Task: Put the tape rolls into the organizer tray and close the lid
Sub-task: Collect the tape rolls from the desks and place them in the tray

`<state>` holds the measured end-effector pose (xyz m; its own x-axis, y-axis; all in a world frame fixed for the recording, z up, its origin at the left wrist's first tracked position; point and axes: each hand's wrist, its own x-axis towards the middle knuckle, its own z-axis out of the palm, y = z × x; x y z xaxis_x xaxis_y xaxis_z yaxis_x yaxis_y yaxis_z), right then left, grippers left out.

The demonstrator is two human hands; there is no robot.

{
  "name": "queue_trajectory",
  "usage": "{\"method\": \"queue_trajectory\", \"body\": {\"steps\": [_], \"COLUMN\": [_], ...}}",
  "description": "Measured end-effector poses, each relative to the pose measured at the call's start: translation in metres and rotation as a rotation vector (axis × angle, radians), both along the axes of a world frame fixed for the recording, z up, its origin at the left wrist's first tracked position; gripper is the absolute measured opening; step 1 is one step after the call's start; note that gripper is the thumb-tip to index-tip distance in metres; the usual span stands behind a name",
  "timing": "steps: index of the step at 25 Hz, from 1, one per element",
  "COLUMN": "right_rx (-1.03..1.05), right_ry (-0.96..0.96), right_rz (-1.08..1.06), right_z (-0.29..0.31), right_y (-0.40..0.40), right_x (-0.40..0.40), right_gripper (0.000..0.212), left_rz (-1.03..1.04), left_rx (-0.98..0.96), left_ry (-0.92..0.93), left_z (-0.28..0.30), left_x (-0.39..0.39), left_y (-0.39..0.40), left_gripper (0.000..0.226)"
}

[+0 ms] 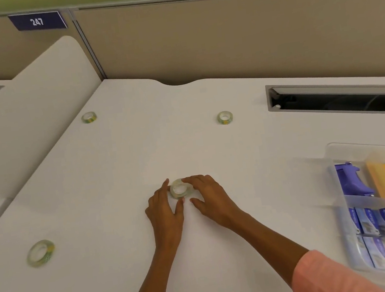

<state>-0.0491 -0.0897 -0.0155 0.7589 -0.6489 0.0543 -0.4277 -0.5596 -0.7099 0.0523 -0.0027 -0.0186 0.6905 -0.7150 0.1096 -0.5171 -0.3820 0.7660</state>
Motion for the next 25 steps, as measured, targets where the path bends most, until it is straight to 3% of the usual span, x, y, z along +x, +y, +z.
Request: {"method": "queue_trajectory", "body": {"steps": [8, 10, 17, 25], "right_rx": [0.037, -0.028, 0.000, -0.035], "right_ry": [-0.006, -0.033, -0.114, -0.187], "right_rz": [-0.041, -0.235, -0.360, -0.839], "right_z": [0.004, 0.027, 0.054, 0.093], "right_y": [-0.004, -0.006, -0.008, -0.016], "right_x": [-0.012, -0.090, -0.118, -0.315], "right_gripper": [0.055, 0.058, 0.063, 0.052], "left_rz": [-0.025, -0.196, -0.199, -0.423], "left_rx": [-0.084, -0.119, -0.056, -0.004], "left_ry": [0.001, 0.009, -0.063, -0.124], "left_z": [-0.002, 0.022, 0.005, 0.004], "left_x": [-0.015, -0.078, -0.072, -0.155], "left_y": [0.005, -0.007, -0.011, -0.040], "left_gripper": [0.058, 0.058, 0.054, 0.058]}}
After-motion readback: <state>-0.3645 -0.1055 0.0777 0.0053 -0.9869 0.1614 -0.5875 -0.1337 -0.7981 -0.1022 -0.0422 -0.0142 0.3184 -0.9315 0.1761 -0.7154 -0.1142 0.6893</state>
